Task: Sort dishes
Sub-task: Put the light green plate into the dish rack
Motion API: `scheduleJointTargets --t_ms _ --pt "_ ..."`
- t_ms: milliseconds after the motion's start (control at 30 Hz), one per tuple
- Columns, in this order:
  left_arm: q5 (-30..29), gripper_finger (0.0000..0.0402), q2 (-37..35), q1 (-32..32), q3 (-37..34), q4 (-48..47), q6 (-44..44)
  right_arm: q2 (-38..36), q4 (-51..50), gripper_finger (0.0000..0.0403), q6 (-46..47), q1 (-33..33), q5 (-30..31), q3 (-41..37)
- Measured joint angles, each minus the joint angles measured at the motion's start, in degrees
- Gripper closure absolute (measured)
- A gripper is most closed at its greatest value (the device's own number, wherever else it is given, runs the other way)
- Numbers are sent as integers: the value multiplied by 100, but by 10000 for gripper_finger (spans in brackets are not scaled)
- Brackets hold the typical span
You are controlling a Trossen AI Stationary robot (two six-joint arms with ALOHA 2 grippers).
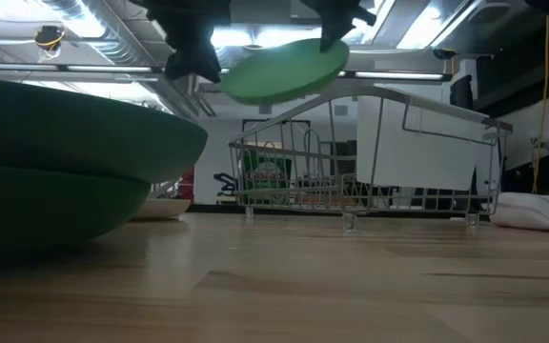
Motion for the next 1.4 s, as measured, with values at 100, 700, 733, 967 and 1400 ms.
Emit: scheduleJointTargets --t_ms 100,700,733,967,1400 --pt "11 279 0 -58 0 -6 -159 0 -27 391 -342 -3 217 0" --pt "628 279 0 601 0 294 -2386 0 355 392 -2751 4 673 0" --pt "806 279 0 716 0 402 -2613 0 366 391 -2787 5 639 0" --pt "1851 279 0 1547 0 1651 -3132 0 331 393 -2856 6 433 0" --pt "3796 279 0 2513 7 3371 -2545 0 340 391 -2854 6 122 1"
